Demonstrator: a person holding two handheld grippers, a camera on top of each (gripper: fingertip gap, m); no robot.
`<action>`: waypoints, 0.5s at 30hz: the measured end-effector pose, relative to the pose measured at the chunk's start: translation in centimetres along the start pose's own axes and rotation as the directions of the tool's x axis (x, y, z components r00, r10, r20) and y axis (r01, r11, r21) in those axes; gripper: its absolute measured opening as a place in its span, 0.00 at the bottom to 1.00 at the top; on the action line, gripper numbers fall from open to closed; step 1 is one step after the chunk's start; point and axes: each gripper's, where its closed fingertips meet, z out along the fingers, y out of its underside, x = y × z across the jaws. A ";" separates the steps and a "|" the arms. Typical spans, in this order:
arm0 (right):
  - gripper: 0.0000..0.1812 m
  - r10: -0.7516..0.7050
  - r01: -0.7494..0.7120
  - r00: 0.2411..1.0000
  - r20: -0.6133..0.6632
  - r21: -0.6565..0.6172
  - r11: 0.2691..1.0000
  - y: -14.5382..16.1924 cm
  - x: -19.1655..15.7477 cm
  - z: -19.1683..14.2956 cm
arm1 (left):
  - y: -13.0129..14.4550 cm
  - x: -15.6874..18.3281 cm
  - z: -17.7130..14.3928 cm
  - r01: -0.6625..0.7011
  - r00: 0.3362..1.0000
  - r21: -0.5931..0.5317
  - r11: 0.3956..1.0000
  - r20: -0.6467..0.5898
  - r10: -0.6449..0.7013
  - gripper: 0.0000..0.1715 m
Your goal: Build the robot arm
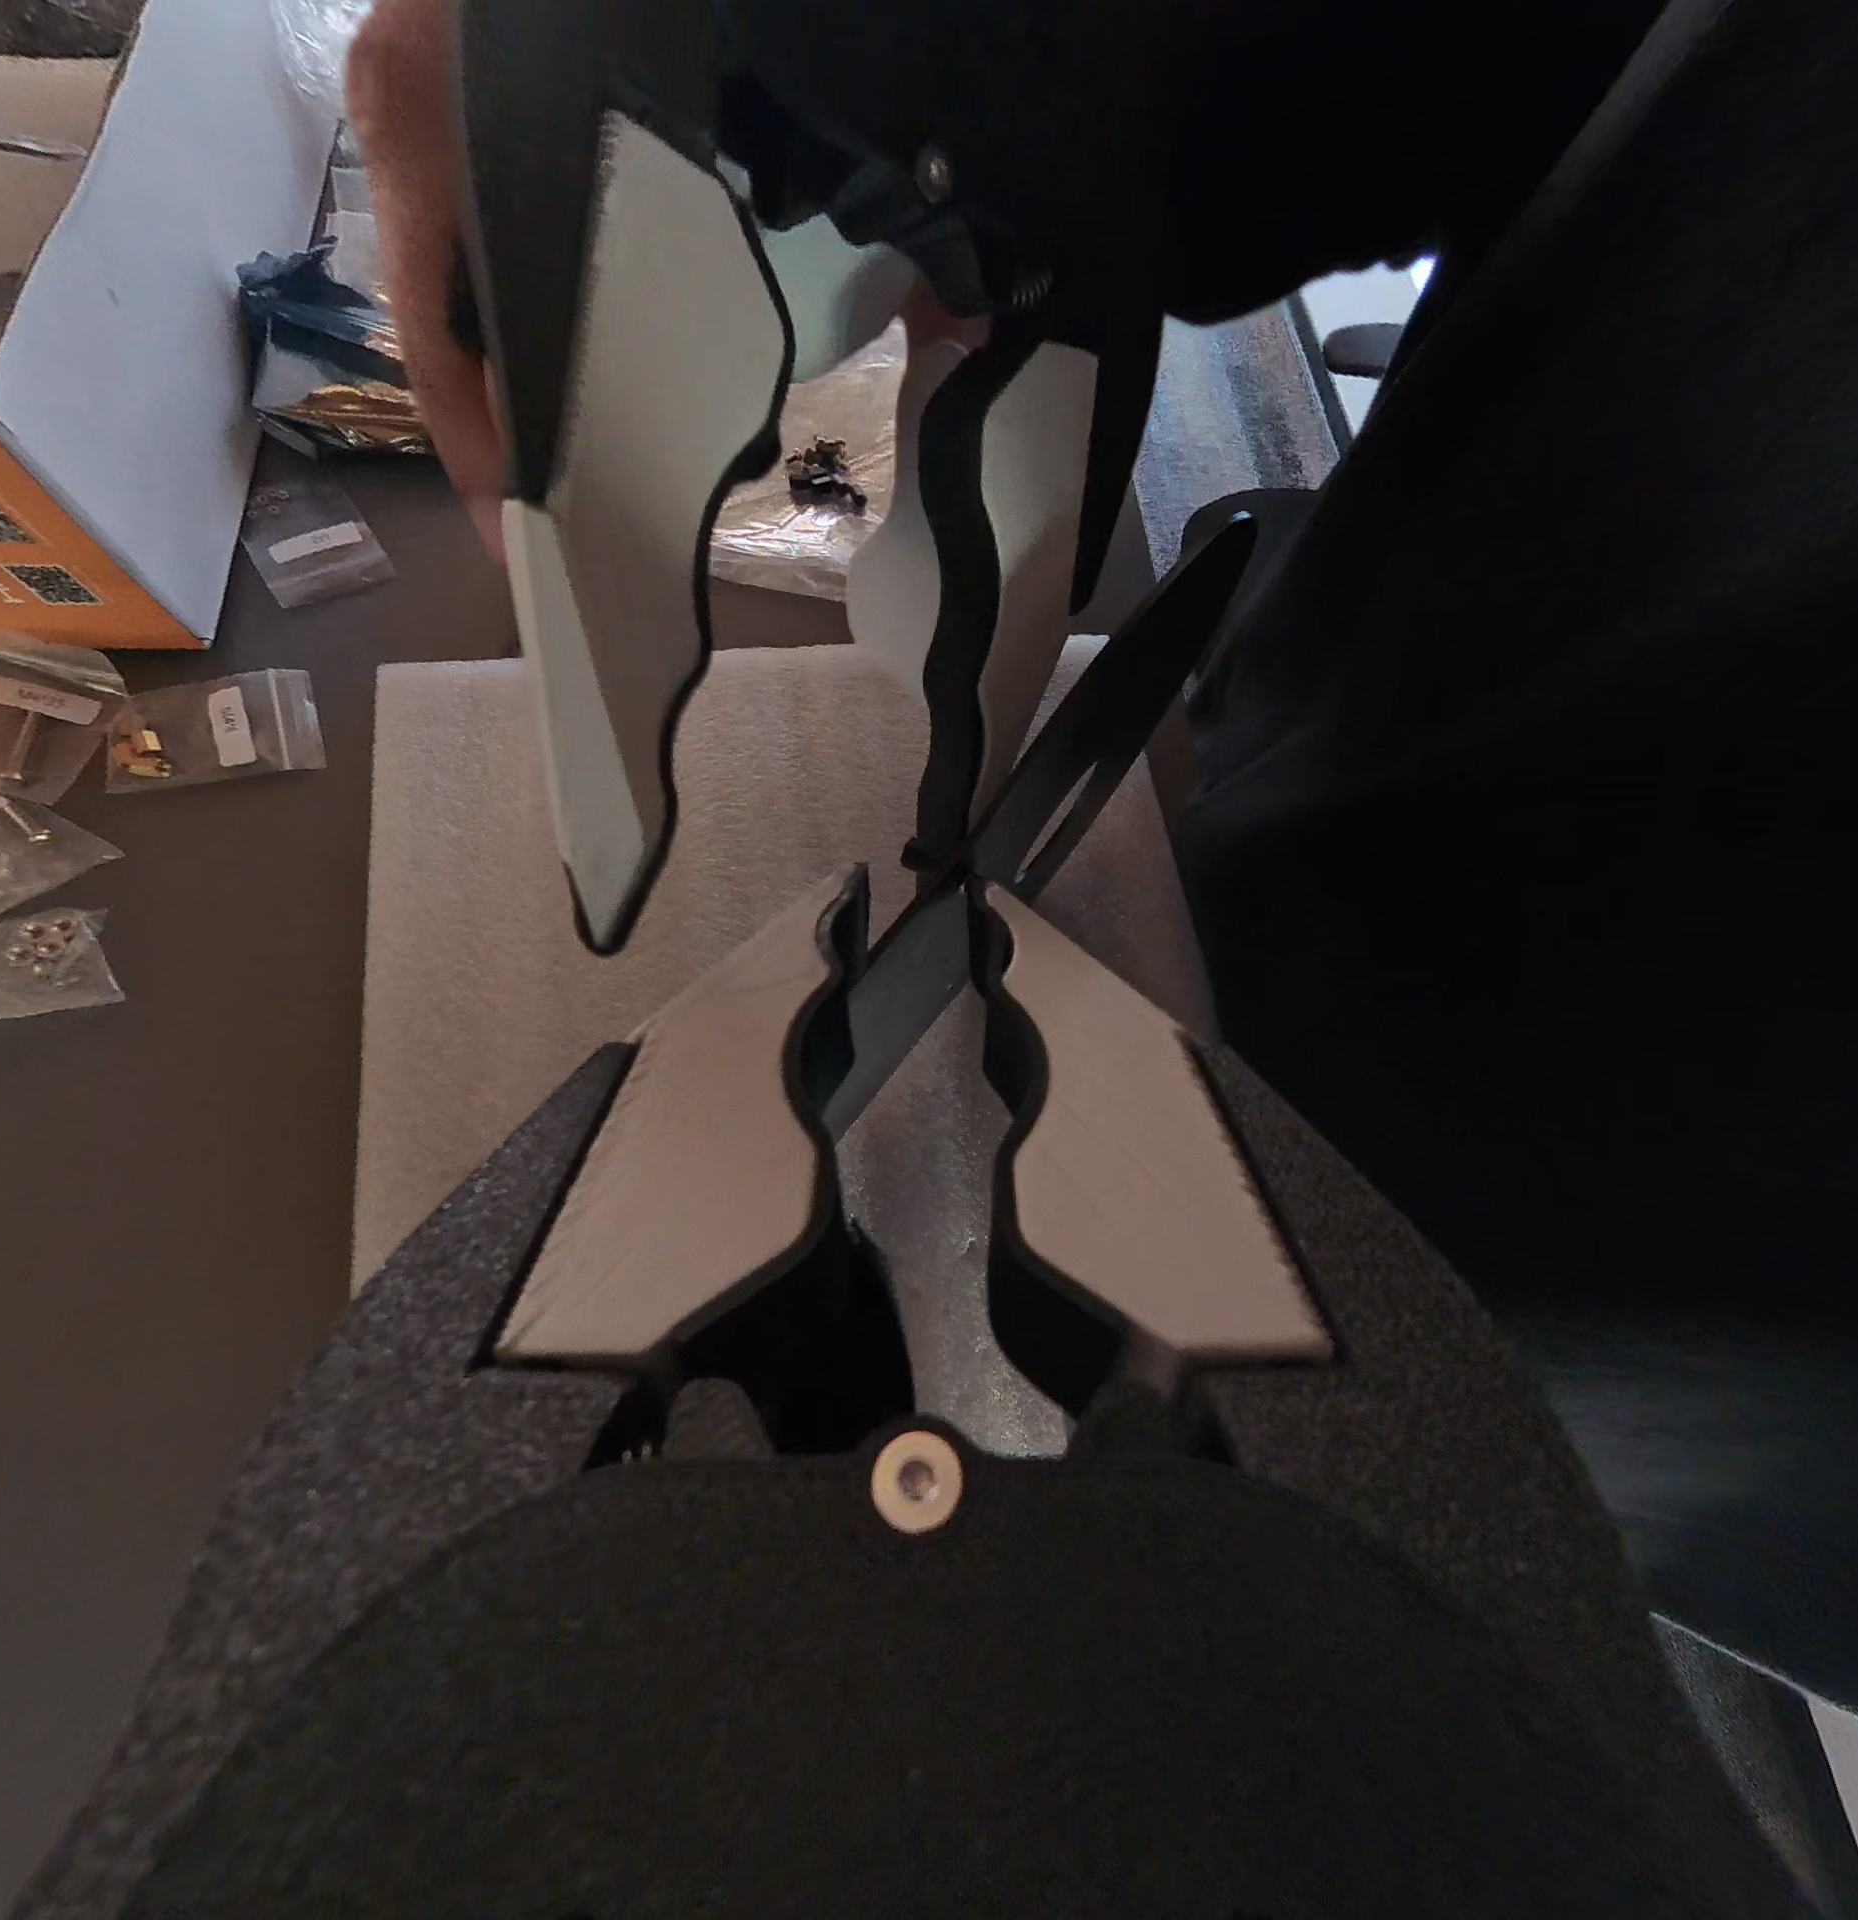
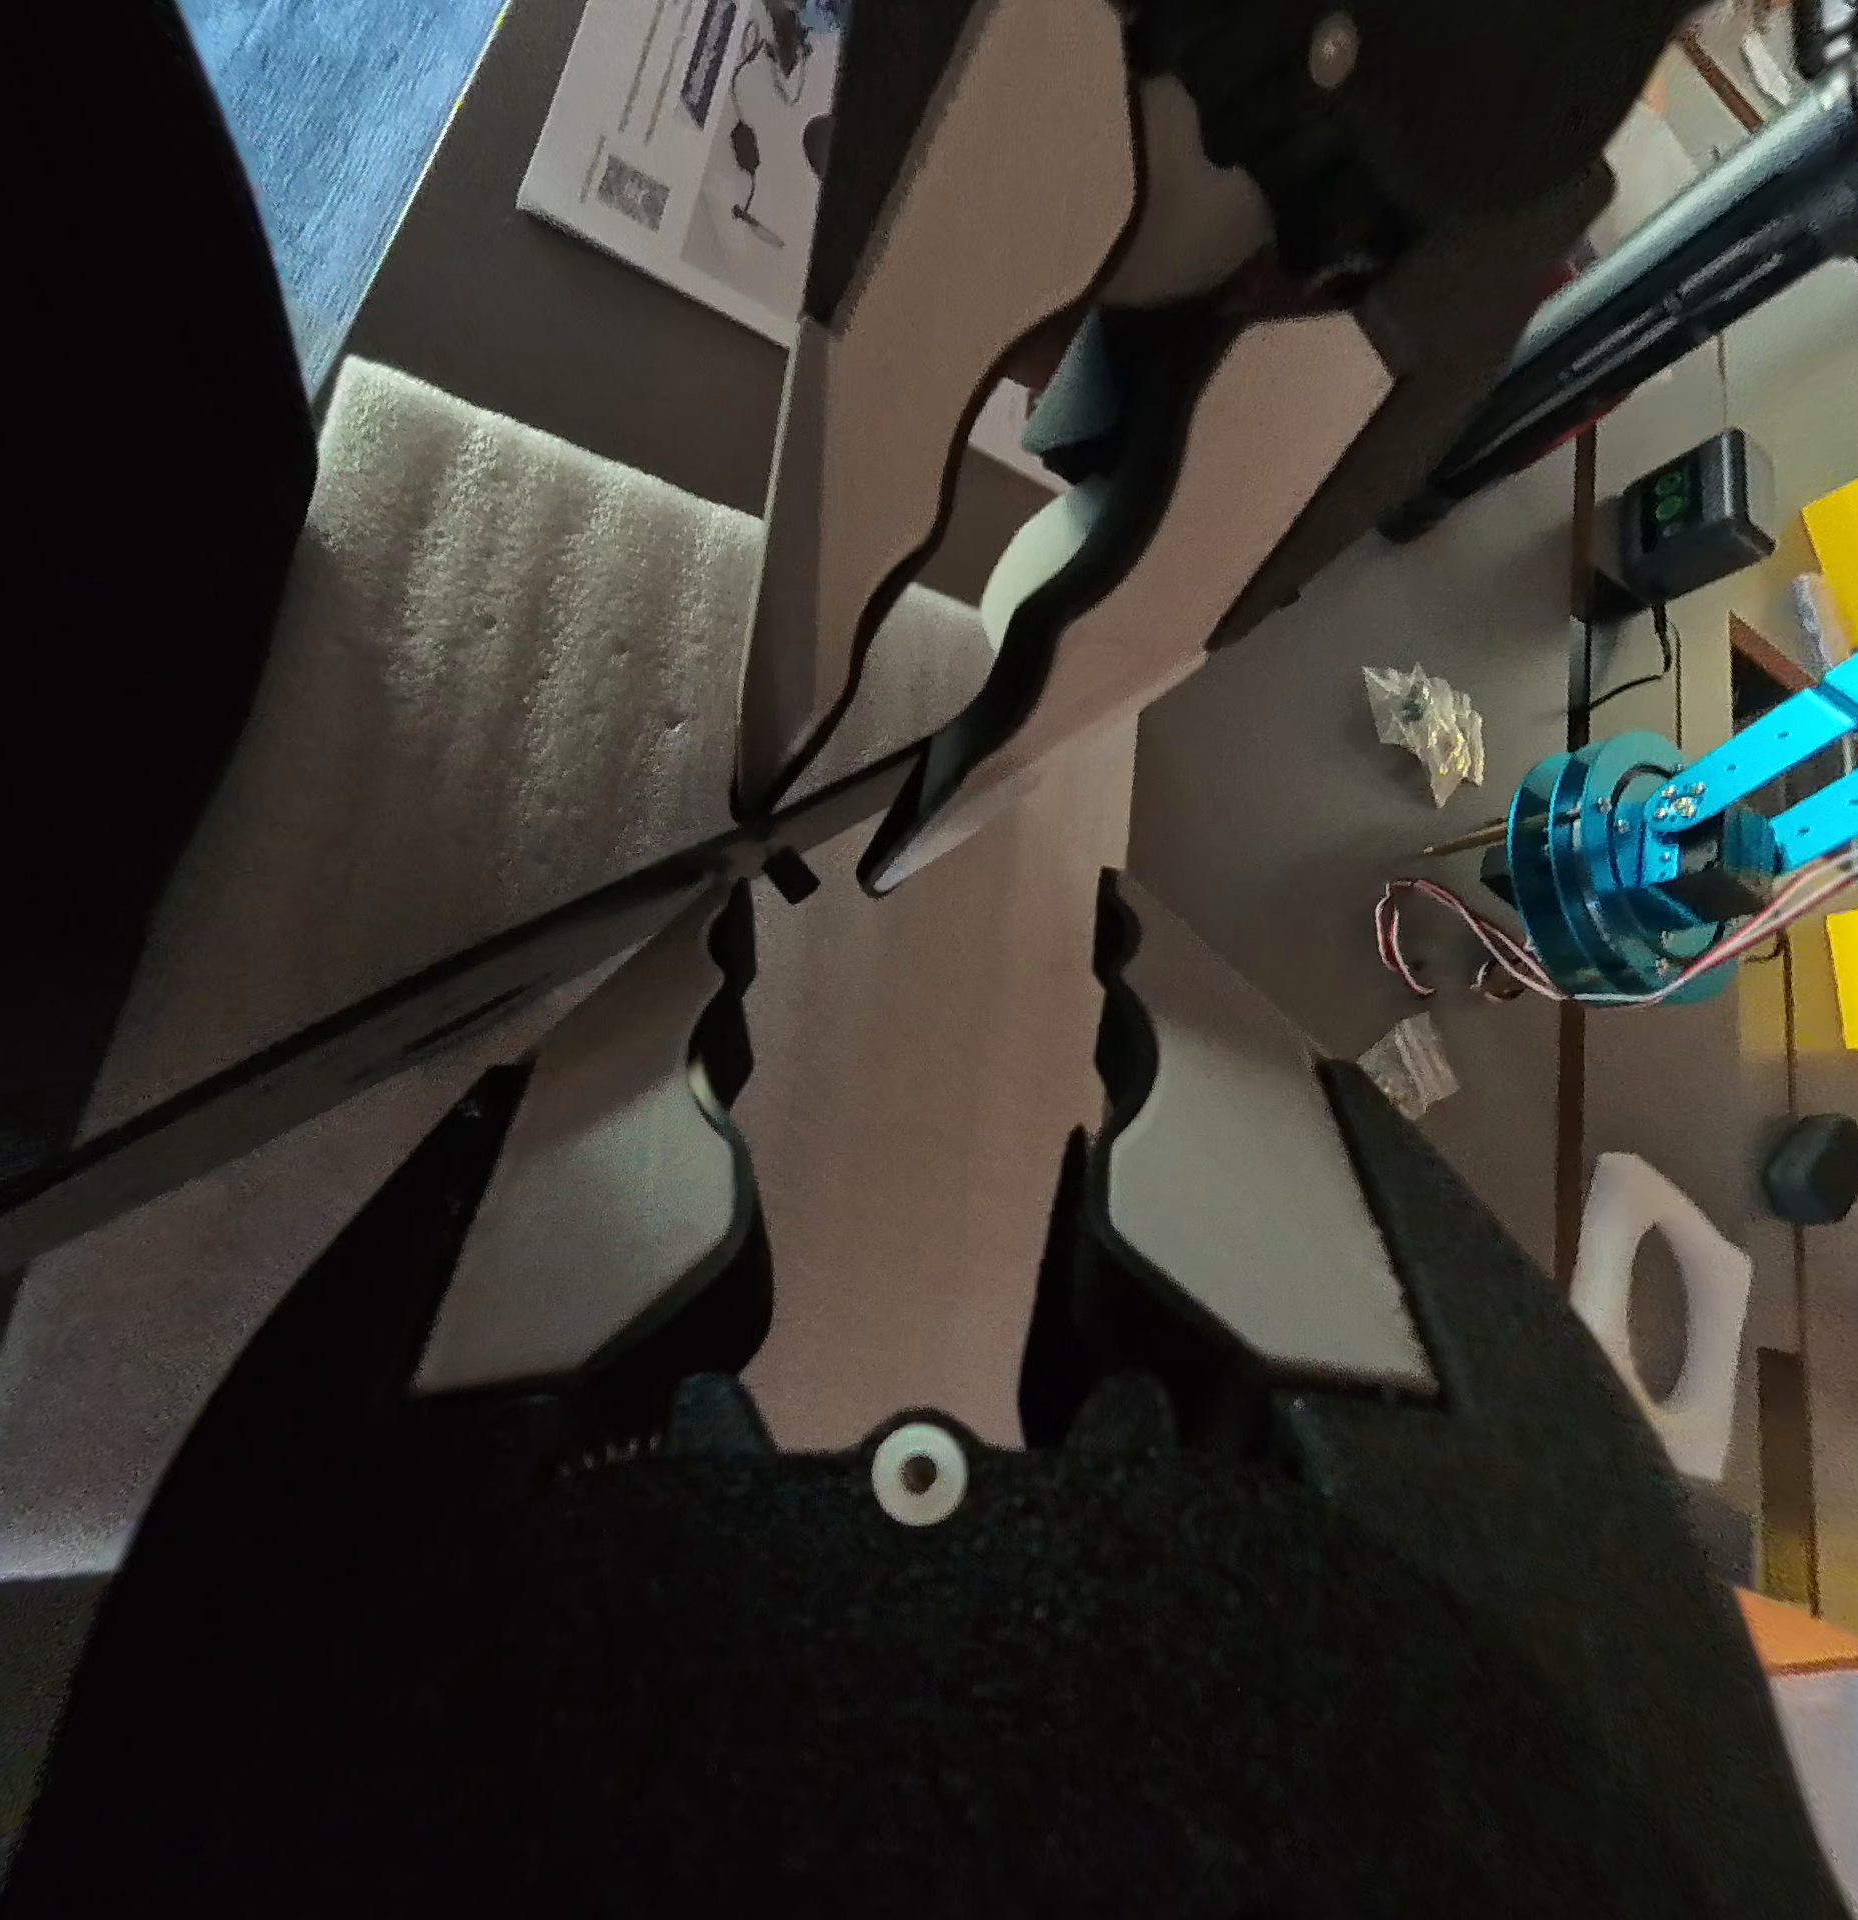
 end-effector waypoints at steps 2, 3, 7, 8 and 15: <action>0.35 -0.037 0.037 0.999 0.010 -0.014 0.999 -0.2 0.1 0.0 | 0.0 -0.1 0.0 0.000 1.000 0.001 1.000 0.003 0.000 0.11; 0.35 -0.049 0.049 0.999 0.010 -0.018 0.999 -0.3 0.1 -0.2 | 0.0 -0.1 0.1 0.001 1.000 0.002 1.000 0.004 -0.001 0.11; 0.35 -0.081 0.080 0.997 -0.012 -0.025 0.996 -0.9 0.6 -1.1 | -0.1 -0.1 0.0 0.002 1.000 0.007 1.000 0.003 -0.002 0.11; 0.35 -0.078 0.078 0.997 -0.004 -0.029 0.997 -1.0 0.5 -1.2 | -0.1 -0.1 0.1 0.002 1.000 0.009 1.000 0.003 -0.002 0.10; 0.34 -0.096 0.098 0.995 0.038 -0.058 0.993 -0.4 0.2 -0.9 | -0.2 -0.3 0.2 0.000 1.000 0.003 1.000 0.004 0.000 0.11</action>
